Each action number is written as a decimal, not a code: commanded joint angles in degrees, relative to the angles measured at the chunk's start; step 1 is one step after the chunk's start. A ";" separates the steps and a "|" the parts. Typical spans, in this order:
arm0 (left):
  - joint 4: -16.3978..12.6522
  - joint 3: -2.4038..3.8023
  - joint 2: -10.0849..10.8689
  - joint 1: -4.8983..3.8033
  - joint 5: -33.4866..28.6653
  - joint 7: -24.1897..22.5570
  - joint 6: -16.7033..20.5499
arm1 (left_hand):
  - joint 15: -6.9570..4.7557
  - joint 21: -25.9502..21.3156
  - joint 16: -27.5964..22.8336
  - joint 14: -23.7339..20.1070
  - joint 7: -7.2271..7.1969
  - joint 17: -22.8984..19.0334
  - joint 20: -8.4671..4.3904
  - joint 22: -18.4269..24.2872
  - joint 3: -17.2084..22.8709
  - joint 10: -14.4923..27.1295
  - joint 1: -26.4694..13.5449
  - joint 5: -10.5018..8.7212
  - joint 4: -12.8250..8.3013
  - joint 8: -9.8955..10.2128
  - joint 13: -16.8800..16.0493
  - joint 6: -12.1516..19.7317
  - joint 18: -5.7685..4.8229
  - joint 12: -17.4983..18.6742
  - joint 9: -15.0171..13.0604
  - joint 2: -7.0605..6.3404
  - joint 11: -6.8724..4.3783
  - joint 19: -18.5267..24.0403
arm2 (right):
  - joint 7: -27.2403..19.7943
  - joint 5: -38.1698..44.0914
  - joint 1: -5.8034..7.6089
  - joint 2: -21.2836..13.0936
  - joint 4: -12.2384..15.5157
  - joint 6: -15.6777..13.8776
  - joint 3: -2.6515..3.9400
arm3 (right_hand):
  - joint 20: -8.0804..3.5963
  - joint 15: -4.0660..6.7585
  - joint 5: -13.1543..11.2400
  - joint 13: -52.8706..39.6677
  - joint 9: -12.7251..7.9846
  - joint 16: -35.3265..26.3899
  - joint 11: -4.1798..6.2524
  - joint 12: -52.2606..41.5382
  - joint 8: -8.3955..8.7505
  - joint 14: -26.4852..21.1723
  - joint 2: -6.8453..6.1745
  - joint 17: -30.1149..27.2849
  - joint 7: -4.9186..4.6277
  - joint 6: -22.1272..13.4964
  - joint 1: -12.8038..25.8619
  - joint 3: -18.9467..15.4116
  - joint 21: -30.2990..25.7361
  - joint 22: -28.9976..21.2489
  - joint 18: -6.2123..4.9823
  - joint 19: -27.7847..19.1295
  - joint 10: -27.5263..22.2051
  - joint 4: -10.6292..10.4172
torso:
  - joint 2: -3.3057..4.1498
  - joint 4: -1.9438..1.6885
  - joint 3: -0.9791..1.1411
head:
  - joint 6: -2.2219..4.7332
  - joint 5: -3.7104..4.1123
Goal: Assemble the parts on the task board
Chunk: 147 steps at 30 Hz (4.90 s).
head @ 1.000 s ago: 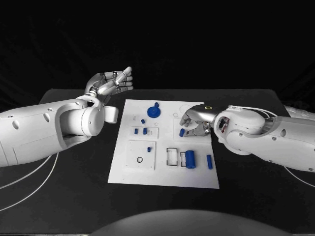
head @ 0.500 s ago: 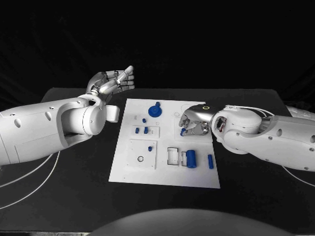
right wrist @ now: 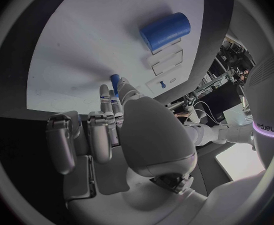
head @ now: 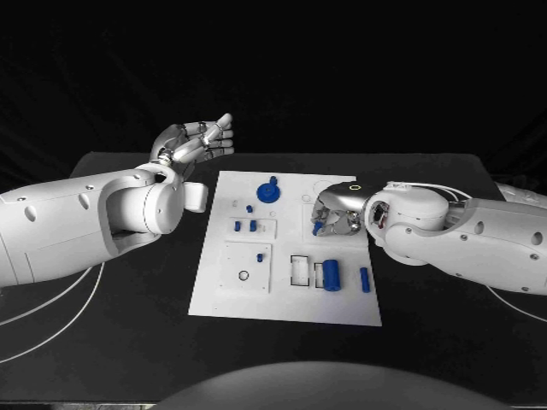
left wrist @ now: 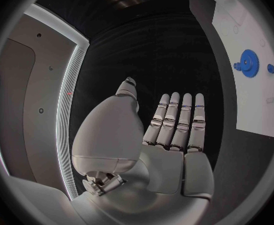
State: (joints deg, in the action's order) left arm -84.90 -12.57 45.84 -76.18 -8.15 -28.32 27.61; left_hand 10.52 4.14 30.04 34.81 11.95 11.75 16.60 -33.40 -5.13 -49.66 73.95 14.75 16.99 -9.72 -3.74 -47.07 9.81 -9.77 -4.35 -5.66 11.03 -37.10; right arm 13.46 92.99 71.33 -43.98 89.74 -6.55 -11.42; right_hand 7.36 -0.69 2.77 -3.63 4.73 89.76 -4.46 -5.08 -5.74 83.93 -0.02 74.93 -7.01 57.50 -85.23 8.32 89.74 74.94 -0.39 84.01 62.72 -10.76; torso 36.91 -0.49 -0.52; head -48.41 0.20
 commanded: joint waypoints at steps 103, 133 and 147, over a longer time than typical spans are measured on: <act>1.07 0.05 -0.72 -0.01 -0.11 -0.12 -0.29 | -0.13 -0.34 0.79 -0.57 1.17 -0.69 -0.03 0.62 0.59 0.44 0.28 0.54 -0.05 -0.49 0.02 0.47 -0.08 -0.71 0.05 0.96 -0.05 -0.60 | -3.86 -4.62 3.32 -2.96 8.72 -12.54 0.13 | -0.41 0.02 0.06 0.14 0.60 0.24 0.26 0.92 -0.71 6.07 3.10 15.07 0.17 5.22 -2.56 3.05 0.26 15.06 0.39 5.99 6.01 -1.07 | 0.05 -0.03 0.02 | 0.36 -0.91; 2.85 0.04 -2.36 0.01 -0.11 -0.16 -0.63 | -0.12 -0.34 0.92 -0.62 1.17 -0.87 -0.03 0.78 0.65 0.51 0.37 0.76 -0.06 -0.55 0.03 0.53 -0.08 -0.79 0.05 1.11 -0.04 -0.62 | -10.34 0.51 -0.83 11.59 2.42 -4.82 0.18 | -0.10 -0.31 0.06 0.21 0.41 0.24 -0.11 1.65 0.00 6.07 2.93 15.07 -0.12 4.57 -3.22 3.72 0.26 15.06 0.39 5.99 5.11 -0.88 | -0.05 0.03 -0.03 | -1.35 -4.82; 2.75 0.03 -2.18 0.01 -0.11 -0.19 -0.72 | -0.12 -0.33 0.99 -0.65 1.18 -0.98 -0.03 0.88 0.66 0.55 0.41 0.90 -0.06 -0.58 0.03 0.57 -0.09 -0.84 0.05 1.16 -0.04 -0.63 | -10.08 3.21 -1.51 13.56 1.25 -1.32 0.17 | -0.19 -0.08 0.04 0.22 0.33 0.24 -0.10 1.69 0.32 6.07 2.88 15.07 -0.09 4.26 -3.17 3.89 0.26 15.06 0.39 5.99 4.45 -1.02 | 0.01 0.03 -0.03 | -1.01 -4.24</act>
State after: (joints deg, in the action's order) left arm -81.98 -12.58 43.69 -76.17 -8.15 -28.06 27.58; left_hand 10.32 4.14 30.72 34.61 12.16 10.82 16.60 -32.57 -4.79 -49.67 74.48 15.24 16.98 -9.94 -3.74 -46.86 9.82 -10.44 -4.35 -5.12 11.03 -37.51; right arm 3.82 94.10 69.94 -30.59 91.06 -10.61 -11.27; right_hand 7.38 -0.71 2.65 -3.46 5.12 89.76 -4.55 -3.66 -5.38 83.93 2.68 74.91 -7.27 61.74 -87.95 11.90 89.74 74.90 -0.39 84.01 67.49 -11.64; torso 36.91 -0.49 -0.54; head -49.58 -4.17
